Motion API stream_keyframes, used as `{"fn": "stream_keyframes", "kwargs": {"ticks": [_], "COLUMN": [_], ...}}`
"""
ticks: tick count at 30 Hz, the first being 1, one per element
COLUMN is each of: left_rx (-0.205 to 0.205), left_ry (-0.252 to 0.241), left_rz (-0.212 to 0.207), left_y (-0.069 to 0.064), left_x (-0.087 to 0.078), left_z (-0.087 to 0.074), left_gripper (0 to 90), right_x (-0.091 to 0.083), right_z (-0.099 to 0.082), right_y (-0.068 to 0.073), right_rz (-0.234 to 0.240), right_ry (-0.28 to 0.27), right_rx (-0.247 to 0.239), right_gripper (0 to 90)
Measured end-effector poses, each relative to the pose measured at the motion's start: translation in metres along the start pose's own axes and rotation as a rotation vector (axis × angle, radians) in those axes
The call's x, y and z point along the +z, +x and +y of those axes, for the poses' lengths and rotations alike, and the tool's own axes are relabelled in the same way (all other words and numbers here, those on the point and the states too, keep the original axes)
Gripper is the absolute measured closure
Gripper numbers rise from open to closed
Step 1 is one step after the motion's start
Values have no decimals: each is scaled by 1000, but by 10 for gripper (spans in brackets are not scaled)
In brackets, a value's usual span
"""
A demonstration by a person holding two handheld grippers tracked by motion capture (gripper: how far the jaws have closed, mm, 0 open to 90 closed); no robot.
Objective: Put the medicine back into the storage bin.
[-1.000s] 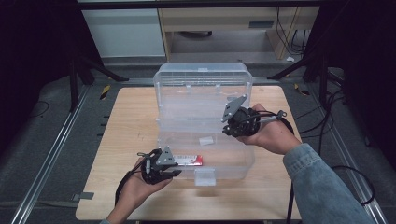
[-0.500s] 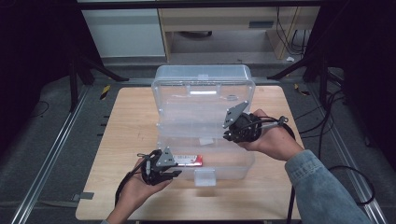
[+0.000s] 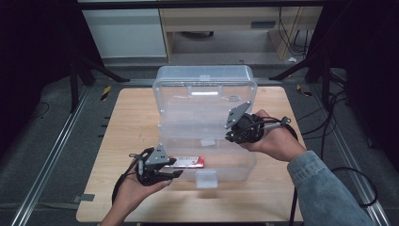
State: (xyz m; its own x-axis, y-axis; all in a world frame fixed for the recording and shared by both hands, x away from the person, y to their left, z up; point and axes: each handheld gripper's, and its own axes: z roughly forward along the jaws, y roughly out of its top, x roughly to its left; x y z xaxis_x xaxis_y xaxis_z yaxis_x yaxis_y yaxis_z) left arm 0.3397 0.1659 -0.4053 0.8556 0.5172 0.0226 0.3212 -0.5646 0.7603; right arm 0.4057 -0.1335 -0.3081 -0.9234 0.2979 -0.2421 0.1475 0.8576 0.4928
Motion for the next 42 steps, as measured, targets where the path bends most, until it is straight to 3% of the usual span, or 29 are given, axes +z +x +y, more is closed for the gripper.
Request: {"fn": "stream_keyframes", "kwargs": {"ticks": [6,12,15,17,20,22,28,35,42], "left_rx": [-33,-59,-86,-108,-147,-177,-208,-239,-304], "left_ry": [-90,-150,-190,-197,-205,-202,-198,-192,-250], "left_rz": [-11,27,40,80,90,95,129,159,176], "left_y": [0,13,26,38,54,67,91,103,114], "left_x": [-26,-52,-68,-76,-81,-81,-72,-60,-50], "left_z": [12,28,34,38,43,48,60,69,89], "left_gripper": [477,461,475,484,520,544,614,759,776], "right_x": [0,0,0,0,0,1,1,2,2], "right_z": [-1,-3,-4,-5,-6,-6,-7,-8,-10], "right_y": [0,1,1,1,2,2,4,6,8], "right_rz": [-1,-9,-7,-7,-6,-1,1,1,11], "right_ry": [-4,-20,-27,-30,-33,-40,-38,-32,-40], "right_rx": [-4,-3,7,0,0,-3,6,-8,-3], "right_gripper": [840,837,836,836,837,837,835,833,832]}}
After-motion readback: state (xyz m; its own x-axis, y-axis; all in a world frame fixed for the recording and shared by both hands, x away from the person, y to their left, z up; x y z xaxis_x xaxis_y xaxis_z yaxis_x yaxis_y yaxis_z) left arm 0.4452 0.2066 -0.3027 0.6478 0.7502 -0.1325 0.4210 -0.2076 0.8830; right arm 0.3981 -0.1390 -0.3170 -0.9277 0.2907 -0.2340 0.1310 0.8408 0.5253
